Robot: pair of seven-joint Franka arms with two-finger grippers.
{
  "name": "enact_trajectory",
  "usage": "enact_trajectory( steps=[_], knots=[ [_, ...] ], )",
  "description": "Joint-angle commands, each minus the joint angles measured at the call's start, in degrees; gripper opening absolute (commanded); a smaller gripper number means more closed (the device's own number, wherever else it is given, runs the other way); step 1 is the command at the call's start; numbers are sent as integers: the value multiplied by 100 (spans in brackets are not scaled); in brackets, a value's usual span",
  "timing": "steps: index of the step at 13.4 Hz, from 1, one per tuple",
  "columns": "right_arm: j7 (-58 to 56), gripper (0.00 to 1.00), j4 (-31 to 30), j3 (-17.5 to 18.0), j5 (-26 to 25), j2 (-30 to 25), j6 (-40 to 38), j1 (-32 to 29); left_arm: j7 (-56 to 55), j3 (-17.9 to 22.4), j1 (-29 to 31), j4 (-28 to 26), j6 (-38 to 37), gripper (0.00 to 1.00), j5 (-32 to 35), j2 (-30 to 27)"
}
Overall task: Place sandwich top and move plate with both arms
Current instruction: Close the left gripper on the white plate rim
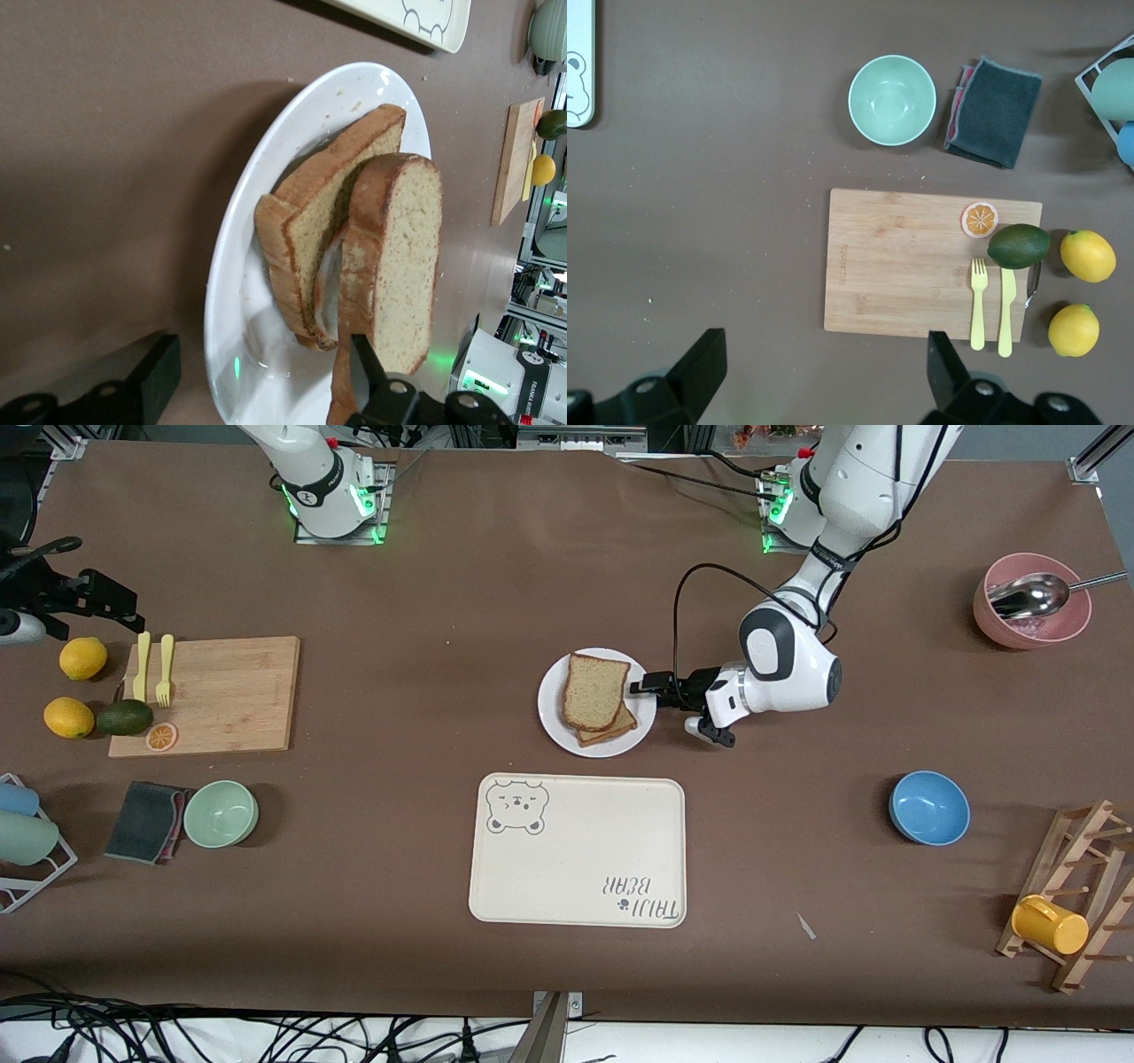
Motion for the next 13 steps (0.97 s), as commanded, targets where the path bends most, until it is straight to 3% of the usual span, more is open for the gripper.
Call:
enact_trajectory(
  steps=[1,5,13],
  knots=[
    [-69,100,193,2,-42,139,-101,2,305,17,-68,-23,69,76,-275,35],
    [-69,100,236,-7,-60,289,-48,-16,614,43,-68,-23,69,48,-292,105],
    [-78,100,272,-16,-42,351,-101,-16,596,43,-77,-23,69,23,-292,158]
  ],
)
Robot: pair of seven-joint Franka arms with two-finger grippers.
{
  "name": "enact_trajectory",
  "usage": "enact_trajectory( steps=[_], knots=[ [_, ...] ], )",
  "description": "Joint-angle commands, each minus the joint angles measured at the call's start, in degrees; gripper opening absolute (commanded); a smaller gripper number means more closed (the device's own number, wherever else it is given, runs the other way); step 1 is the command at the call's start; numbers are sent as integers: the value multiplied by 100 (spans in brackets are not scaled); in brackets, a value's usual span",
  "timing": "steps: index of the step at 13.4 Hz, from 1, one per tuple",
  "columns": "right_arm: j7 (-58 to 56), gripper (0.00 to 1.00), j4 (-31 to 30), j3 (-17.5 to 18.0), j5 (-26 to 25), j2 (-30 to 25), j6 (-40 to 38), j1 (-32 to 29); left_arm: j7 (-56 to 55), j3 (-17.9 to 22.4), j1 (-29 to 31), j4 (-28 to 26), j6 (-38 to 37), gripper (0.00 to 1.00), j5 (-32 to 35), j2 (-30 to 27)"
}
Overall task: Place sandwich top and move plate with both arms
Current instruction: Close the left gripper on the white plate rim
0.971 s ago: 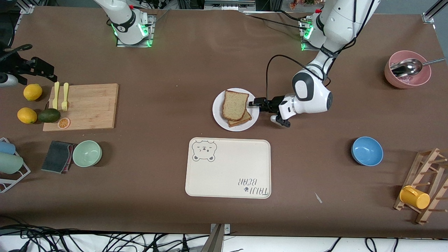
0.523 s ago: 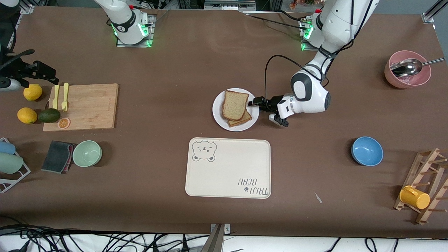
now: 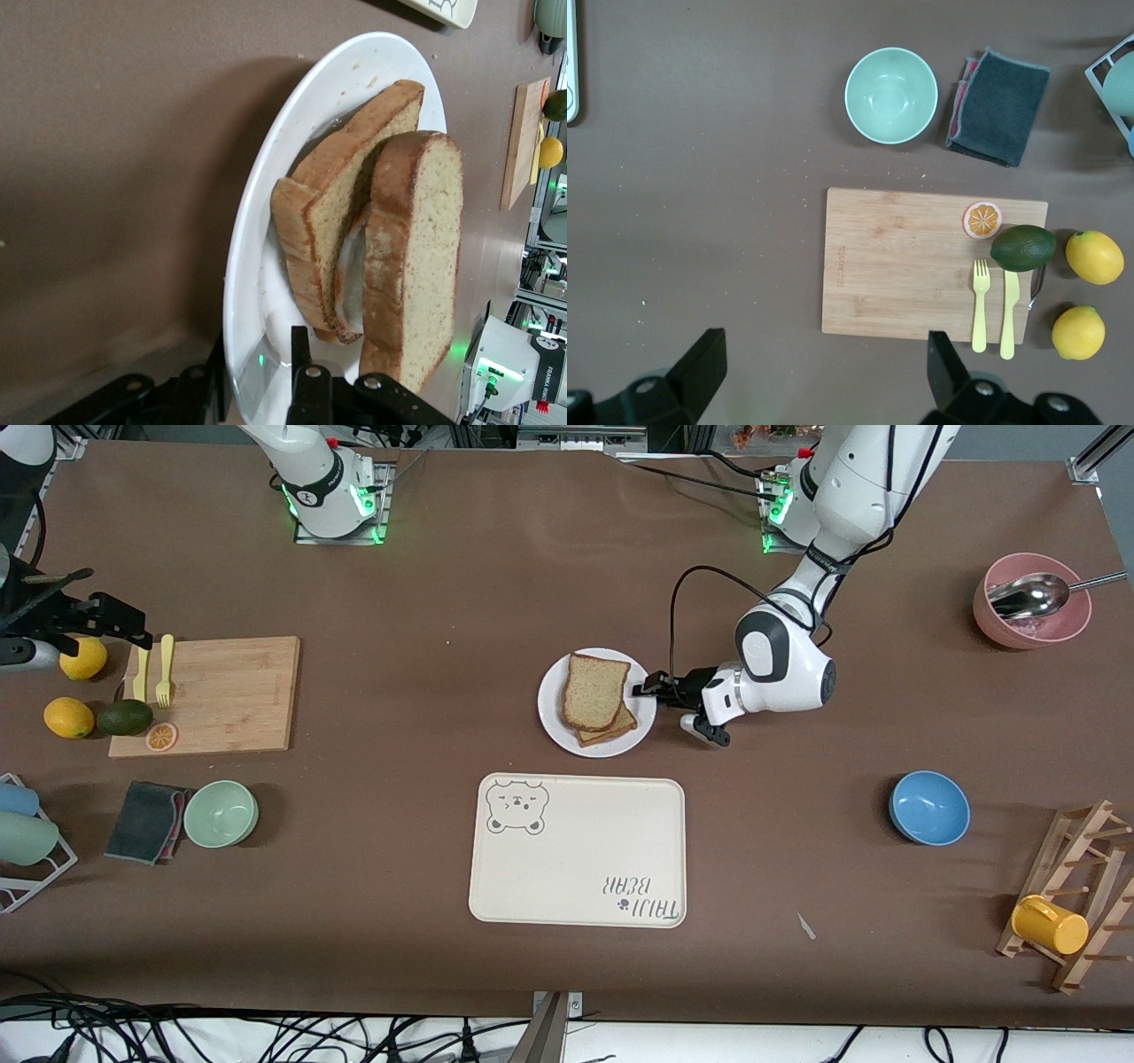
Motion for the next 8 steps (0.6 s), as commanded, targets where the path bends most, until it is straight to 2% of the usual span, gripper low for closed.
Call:
enact_trajectory(
  steps=[1,7,8],
  knots=[
    [-78,100,145,3,-32,26,-125,-20,224,29,-62,-23,63,22,-276,13],
    [-78,100,172,12,-32,26,-125,-11,242,29,-185,-5,72,22,-593,92],
    [-78,100,172,12,-32,26,-125,-11,250,29,-185,-14,63,19,-593,84]
  ],
)
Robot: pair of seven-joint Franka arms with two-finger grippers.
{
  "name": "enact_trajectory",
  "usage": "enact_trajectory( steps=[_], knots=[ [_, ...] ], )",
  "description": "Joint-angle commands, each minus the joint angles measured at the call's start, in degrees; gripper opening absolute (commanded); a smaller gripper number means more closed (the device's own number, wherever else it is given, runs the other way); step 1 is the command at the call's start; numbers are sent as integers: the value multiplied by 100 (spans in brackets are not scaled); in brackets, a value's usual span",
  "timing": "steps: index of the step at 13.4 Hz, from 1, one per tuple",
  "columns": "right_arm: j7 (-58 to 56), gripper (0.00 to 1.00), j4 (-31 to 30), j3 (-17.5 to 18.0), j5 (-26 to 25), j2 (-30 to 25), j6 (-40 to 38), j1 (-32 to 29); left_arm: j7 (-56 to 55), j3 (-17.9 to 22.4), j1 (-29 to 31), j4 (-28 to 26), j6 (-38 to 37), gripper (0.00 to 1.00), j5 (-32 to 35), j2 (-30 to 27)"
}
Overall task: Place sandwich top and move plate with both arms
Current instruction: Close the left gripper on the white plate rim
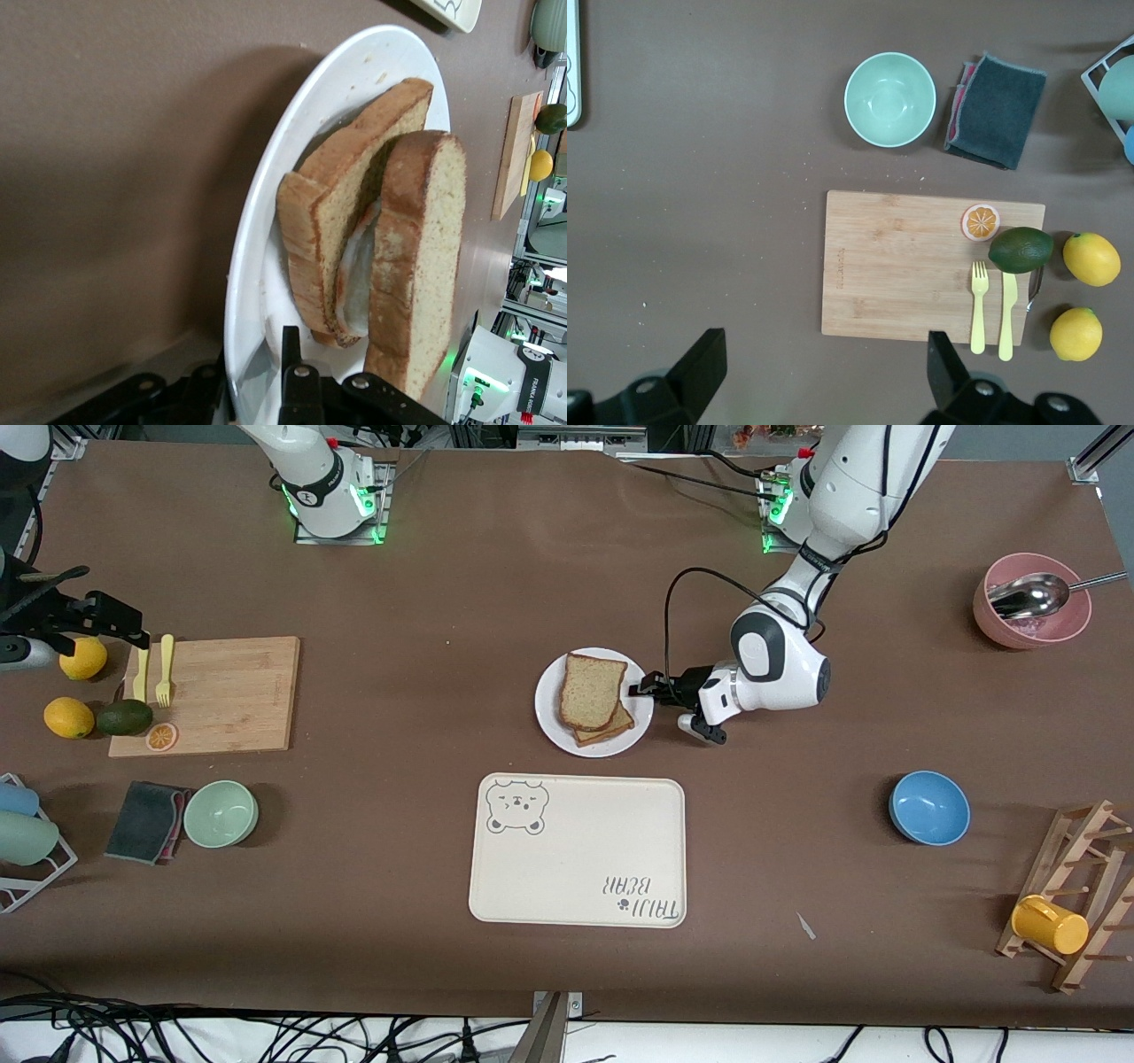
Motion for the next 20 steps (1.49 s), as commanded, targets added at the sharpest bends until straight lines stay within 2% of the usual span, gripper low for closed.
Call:
enact_trajectory(
  steps=[1,5,14,20],
  knots=[
    [-78,100,124,12,-32,26,-123,-12,234,29,-70,-14,63,16,-240,0],
    [-69,100,124,12,-32,26,-114,-12,234,47,-70,-14,63,0,-240,9],
    [-69,100,176,90,-41,17,-123,85,41,170,-70,-31,160,0,-205,132],
    [-16,100,238,187,-41,35,-79,94,-679,240,-88,-58,151,0,-152,159]
  ],
)
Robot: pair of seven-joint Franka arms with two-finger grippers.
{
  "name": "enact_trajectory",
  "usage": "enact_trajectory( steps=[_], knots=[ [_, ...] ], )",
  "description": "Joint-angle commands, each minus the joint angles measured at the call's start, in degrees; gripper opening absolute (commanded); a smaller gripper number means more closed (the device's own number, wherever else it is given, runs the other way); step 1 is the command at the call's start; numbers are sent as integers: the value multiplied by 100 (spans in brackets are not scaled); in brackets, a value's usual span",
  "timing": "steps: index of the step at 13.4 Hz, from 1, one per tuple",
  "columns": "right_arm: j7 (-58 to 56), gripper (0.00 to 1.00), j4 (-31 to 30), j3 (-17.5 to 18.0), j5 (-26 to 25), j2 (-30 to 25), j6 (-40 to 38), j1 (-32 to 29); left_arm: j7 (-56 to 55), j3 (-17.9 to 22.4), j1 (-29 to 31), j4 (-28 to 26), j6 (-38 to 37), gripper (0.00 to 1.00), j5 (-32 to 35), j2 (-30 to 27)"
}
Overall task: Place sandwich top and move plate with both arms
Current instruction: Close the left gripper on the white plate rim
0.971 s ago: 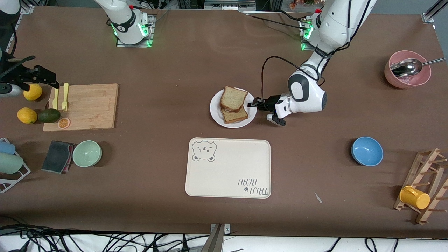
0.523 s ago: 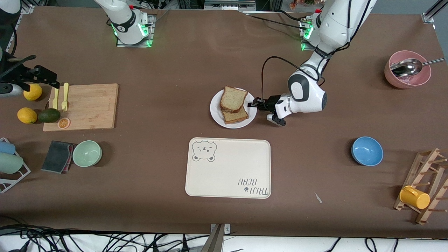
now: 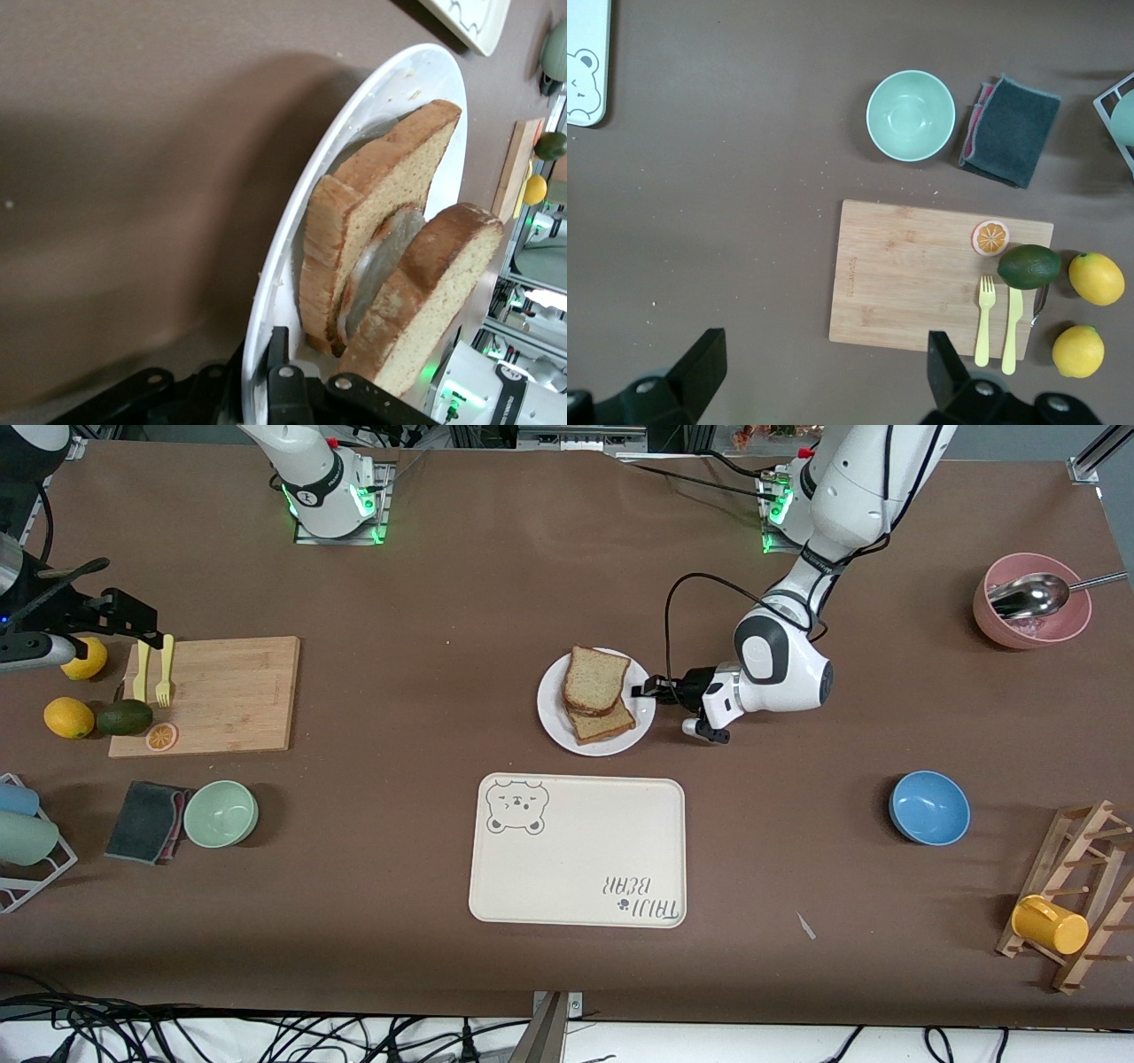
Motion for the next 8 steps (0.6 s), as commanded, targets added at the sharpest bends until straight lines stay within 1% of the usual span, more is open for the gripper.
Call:
enact_trajectory(
  steps=[1,5,8],
  knots=[
    [-8,100,125,11,-41,35,-109,-16,-275,117,-93,-48,324,0,-103,121],
    [-25,100,125,-6,-33,35,-109,-25,-1013,108,-93,22,272,0,-103,24],
    [-34,100,125,-6,-33,35,-110,-25,-1357,108,-84,75,245,0,-112,-29]
  ],
)
